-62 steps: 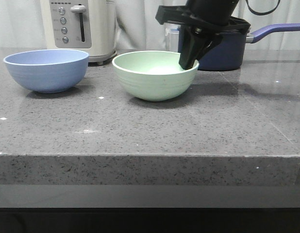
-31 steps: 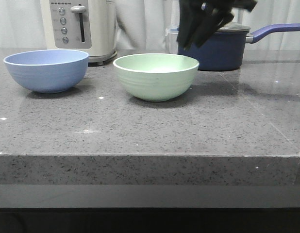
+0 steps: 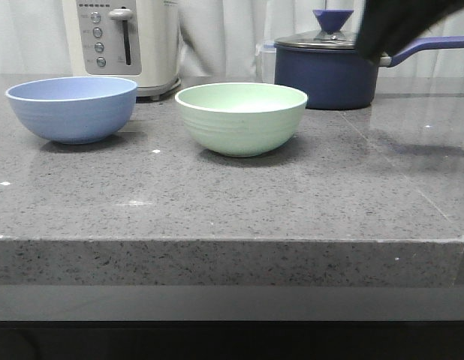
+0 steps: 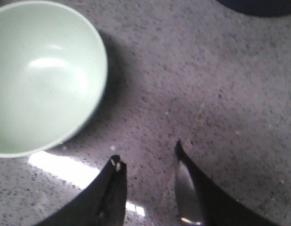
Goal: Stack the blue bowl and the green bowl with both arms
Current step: 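Release the green bowl and raise the right gripper beside it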
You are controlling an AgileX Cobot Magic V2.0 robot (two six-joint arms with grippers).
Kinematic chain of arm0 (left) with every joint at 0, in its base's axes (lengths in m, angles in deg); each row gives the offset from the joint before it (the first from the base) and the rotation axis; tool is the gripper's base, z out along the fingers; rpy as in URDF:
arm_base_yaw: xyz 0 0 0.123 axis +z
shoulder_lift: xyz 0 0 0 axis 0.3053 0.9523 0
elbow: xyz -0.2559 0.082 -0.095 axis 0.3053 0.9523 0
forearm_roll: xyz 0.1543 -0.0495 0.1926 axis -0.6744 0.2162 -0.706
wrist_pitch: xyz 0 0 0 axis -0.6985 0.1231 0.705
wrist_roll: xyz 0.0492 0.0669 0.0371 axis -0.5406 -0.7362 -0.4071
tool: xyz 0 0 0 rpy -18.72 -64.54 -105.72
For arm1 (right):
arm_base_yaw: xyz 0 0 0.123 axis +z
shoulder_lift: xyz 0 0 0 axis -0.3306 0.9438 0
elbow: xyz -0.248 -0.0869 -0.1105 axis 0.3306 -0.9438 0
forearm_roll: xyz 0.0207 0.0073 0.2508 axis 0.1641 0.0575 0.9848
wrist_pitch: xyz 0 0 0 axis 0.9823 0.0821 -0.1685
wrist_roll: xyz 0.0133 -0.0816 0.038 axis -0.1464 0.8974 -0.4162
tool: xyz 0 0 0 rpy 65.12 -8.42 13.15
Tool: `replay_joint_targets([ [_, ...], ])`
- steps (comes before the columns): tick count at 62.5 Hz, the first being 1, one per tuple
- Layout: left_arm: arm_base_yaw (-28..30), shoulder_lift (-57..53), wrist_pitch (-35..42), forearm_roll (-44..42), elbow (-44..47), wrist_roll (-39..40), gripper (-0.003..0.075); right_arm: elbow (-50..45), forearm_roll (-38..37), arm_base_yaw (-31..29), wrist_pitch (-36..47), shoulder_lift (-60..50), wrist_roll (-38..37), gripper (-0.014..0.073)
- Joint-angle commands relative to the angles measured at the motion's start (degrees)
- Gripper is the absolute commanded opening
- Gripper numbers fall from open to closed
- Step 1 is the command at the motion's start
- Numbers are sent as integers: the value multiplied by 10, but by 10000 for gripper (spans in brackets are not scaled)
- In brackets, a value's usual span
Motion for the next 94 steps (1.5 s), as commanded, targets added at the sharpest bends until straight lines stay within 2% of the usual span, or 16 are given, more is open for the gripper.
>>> replay_joint_targets([
  [1,-5,7,39,6,-19,0,491,-16,10,-9,40,-23,16,280],
  [7,-5,7,39,7,-19,0,491,-38,35,-3,41,-22,89,280],
  [20,-5,7,39,7,-19,0,491,-46,147,-3,46,-21,226,271],
  [26,-5,7,39,7,-19,0,491,-46,209,-3,47,-18,294,185],
  [35,-5,7,39,7,-19,0,491,-46,266,-3,47,-4,361,-2],
  [42,-5,7,39,7,-19,0,491,-46,269,-3,59,10,366,-67],
  [94,-5,7,39,7,-19,0,491,-46,268,-3,82,48,366,-64],
])
